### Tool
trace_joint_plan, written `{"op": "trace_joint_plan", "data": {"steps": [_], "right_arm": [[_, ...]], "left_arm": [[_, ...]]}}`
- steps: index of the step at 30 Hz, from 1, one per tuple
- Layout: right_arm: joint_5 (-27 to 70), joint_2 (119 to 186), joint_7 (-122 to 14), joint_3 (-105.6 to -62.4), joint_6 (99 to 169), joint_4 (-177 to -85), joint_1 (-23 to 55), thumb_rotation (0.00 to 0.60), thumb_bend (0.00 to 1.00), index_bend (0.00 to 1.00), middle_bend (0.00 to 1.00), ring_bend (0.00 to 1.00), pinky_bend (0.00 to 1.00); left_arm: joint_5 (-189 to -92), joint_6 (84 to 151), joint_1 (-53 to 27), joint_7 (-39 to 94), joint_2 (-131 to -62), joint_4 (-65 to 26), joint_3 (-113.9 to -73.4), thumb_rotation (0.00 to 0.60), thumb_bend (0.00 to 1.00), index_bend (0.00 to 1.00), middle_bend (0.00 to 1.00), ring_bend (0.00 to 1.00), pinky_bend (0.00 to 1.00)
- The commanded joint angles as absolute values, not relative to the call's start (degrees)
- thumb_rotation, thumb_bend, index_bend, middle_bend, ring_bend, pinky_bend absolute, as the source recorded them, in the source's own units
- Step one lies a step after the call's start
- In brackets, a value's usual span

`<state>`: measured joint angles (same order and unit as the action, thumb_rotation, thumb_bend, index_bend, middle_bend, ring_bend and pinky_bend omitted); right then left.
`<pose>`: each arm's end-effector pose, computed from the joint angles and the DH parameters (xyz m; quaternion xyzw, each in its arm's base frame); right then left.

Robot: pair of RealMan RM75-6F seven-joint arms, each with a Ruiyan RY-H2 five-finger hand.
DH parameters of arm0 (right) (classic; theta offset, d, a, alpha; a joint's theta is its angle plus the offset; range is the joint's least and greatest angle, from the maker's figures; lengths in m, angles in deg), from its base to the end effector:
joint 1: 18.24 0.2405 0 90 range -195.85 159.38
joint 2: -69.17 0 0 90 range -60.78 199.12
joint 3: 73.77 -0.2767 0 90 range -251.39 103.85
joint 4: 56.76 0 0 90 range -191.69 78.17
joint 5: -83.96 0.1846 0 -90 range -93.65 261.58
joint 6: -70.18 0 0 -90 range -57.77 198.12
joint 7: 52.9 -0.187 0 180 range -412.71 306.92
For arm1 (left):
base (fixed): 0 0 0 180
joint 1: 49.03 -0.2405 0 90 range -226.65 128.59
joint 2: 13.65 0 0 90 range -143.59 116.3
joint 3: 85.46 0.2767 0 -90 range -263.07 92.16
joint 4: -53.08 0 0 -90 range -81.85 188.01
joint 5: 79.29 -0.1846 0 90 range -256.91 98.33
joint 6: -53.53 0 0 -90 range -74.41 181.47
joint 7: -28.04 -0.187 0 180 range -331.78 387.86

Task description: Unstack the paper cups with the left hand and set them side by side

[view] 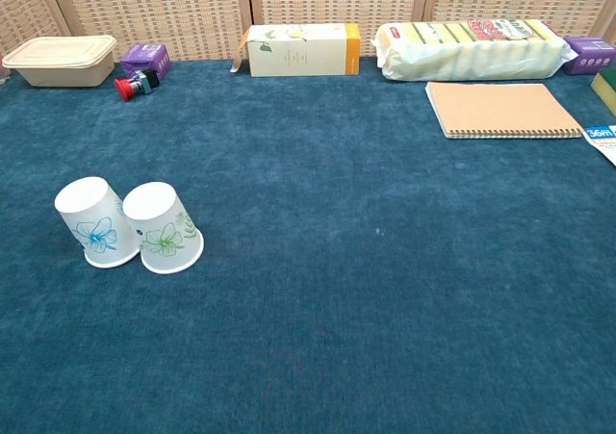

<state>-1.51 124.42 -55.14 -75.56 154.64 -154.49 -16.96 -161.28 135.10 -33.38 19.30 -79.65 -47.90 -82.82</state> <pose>-0.3248 -0.1991 0.2292 0.5875 -0.4089 0.3554 0.6011 -0.2701 0.2555 0.1448 -0.6472 -0.3969 -0.3857 0.5243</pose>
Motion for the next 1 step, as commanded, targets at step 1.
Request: {"op": "trace_joint_plan", "data": {"steps": [1], "right_arm": [[-1.9, 124.6, -55.0, -75.6, 155.2, -154.5, -17.1, 0.600, 0.00, 0.02, 0.00, 0.00, 0.00]], "left_arm": [[-163.0, 137.1, -35.4, 22.3, -79.5, -45.8, -82.0, 0.600, 0.13, 0.00, 0.00, 0.00, 0.00]]}}
